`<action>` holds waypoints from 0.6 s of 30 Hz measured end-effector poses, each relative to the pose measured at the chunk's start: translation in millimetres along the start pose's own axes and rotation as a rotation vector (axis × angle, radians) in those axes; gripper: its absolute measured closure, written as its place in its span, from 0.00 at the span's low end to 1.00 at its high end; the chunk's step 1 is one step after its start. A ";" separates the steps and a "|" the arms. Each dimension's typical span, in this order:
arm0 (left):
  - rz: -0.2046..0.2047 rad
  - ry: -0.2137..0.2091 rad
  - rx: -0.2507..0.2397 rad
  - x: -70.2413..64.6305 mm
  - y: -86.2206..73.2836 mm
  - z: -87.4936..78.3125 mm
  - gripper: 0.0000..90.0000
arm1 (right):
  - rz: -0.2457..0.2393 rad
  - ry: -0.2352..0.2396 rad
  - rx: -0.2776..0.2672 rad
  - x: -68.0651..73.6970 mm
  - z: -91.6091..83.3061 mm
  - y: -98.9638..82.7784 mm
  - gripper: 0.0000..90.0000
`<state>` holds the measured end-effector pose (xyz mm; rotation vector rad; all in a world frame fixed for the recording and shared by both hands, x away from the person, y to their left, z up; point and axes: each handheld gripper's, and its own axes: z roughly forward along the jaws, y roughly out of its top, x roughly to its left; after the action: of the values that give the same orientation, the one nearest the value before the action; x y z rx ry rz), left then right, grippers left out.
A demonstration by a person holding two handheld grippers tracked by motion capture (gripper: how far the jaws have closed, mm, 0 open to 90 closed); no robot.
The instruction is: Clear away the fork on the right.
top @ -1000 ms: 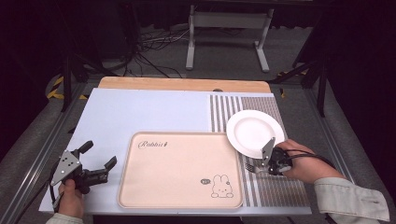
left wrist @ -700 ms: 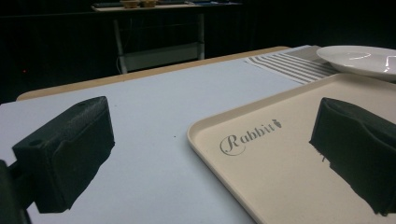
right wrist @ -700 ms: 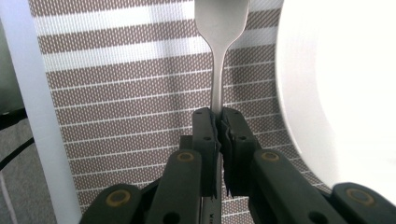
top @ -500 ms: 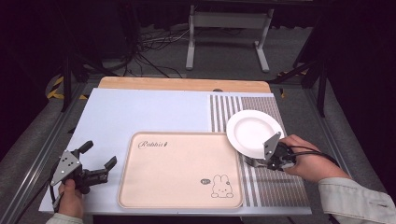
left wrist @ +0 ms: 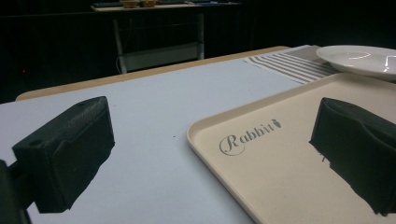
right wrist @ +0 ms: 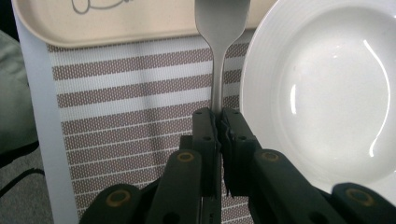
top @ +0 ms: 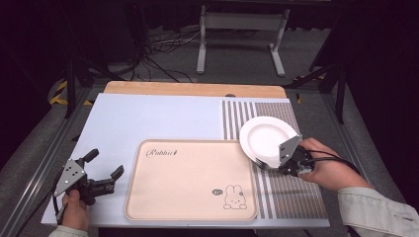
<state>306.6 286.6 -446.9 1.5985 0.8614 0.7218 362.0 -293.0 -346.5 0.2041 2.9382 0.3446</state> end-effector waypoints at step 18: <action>0.000 0.001 -0.002 0.5 0.0 -0.3 0.00 | 0.019 -0.053 -0.116 -2.0 -7.1 19.7 0.95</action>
<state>306.7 287.1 -446.8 1.5965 0.8605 0.7234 364.8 -275.9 -334.7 0.2219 2.8552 0.5036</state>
